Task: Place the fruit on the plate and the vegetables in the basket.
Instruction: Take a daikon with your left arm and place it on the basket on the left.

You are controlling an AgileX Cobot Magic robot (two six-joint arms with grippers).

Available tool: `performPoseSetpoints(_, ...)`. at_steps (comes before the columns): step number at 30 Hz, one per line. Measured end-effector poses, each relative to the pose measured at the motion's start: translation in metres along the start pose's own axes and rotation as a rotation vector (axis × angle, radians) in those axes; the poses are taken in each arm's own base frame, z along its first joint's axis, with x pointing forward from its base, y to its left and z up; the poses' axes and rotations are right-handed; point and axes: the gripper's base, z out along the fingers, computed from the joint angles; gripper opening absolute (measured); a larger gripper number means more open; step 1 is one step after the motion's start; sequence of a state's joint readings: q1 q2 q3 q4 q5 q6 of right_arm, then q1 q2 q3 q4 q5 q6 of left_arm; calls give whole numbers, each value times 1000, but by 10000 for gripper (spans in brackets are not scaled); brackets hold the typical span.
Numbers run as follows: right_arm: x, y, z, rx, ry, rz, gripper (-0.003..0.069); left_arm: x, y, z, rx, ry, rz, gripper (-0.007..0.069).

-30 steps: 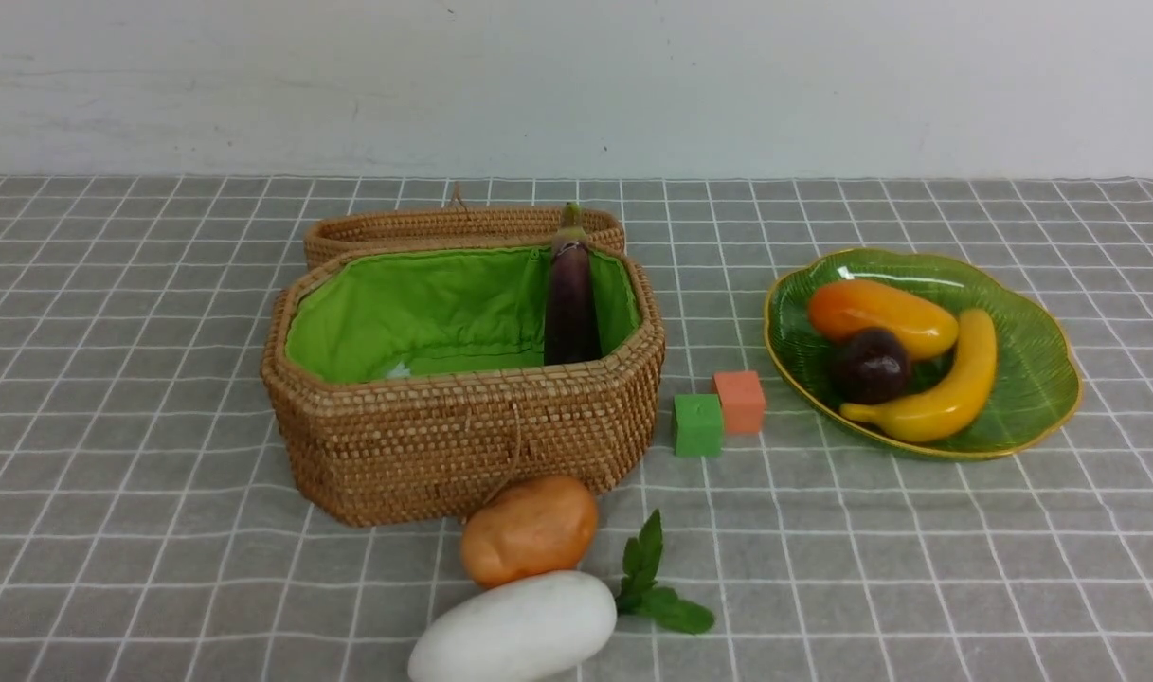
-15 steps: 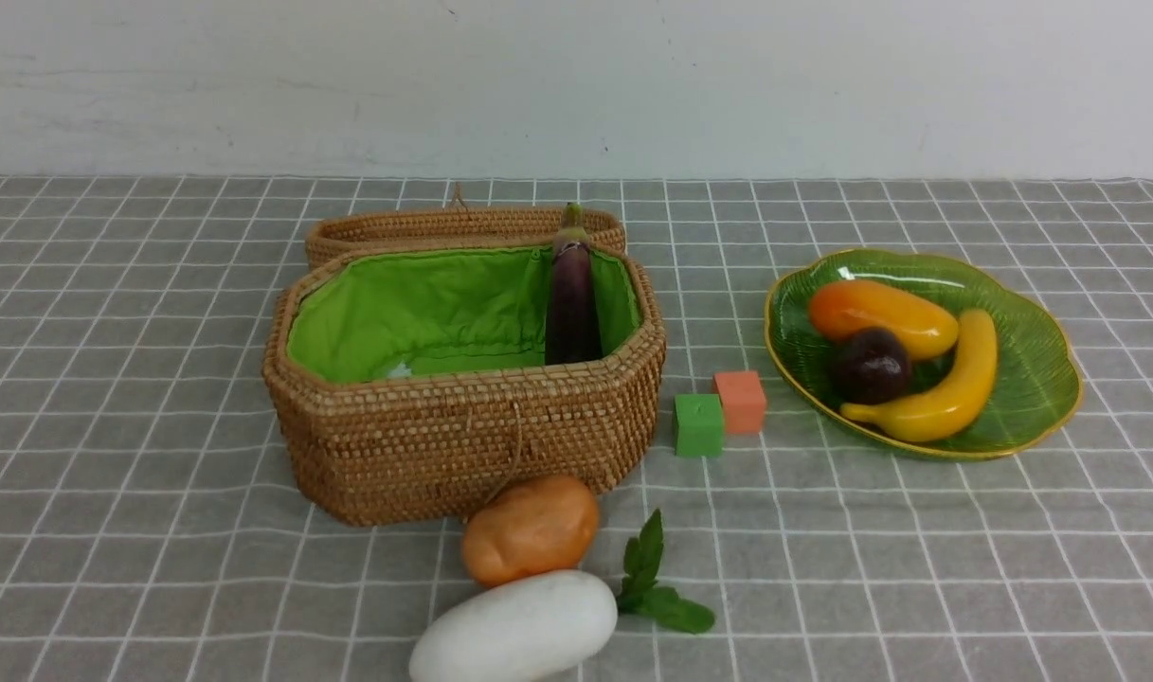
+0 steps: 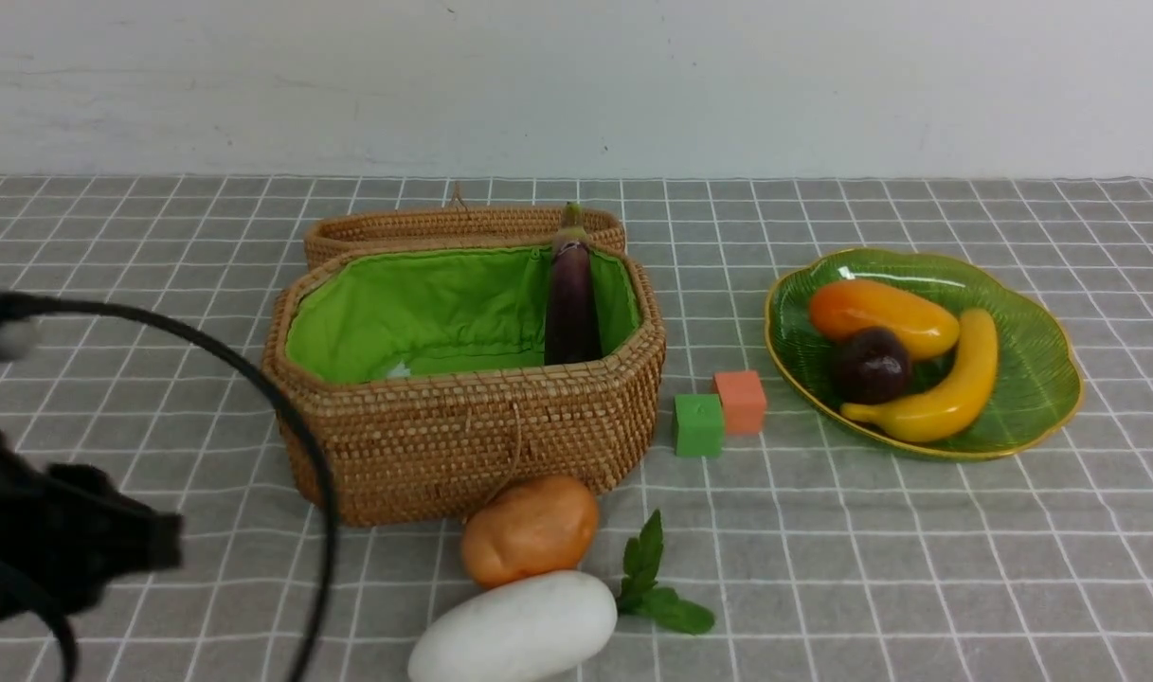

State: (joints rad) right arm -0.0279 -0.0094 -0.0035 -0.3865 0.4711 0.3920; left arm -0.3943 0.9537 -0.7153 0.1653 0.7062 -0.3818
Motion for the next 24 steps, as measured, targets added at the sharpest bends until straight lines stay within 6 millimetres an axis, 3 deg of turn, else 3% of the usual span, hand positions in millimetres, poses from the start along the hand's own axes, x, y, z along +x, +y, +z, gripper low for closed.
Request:
performPoseSetpoints(2, 0, 0, 0, 0, 0, 0, 70, 1, -12, 9, 29, 47, 69, 276)
performPoseSetpoints(5, 0, 0, 0, 0, 0, 0, 75, 6, -49, 32, 106, 131, 257, 377)
performPoseSetpoints(7, 0, 0, 0, 0, 0, 0, 78, 11, -70, 47, 136, 169, 364, 478)
performPoseSetpoints(8, 0, 0, 0, 0, 0, 0, 78, 12, -72, 48, 139, 174, 370, 488)
performPoseSetpoints(9, 0, 0, 0, 0, 0, 0, 81, 17, -86, 63, 140, 210, 443, 570)
performPoseSetpoints(11, 0, 0, 0, 0, 0, 0, 84, 21, -100, 80, 143, 242, 499, 643)
performPoseSetpoints(17, 0, 0, 0, 0, 0, 0, 90, 28, -120, 128, 146, 291, 549, 663)
performPoseSetpoints(24, 0, 0, 0, 0, 0, 0, 98, 39, -127, 154, 159, 308, 572, 561)
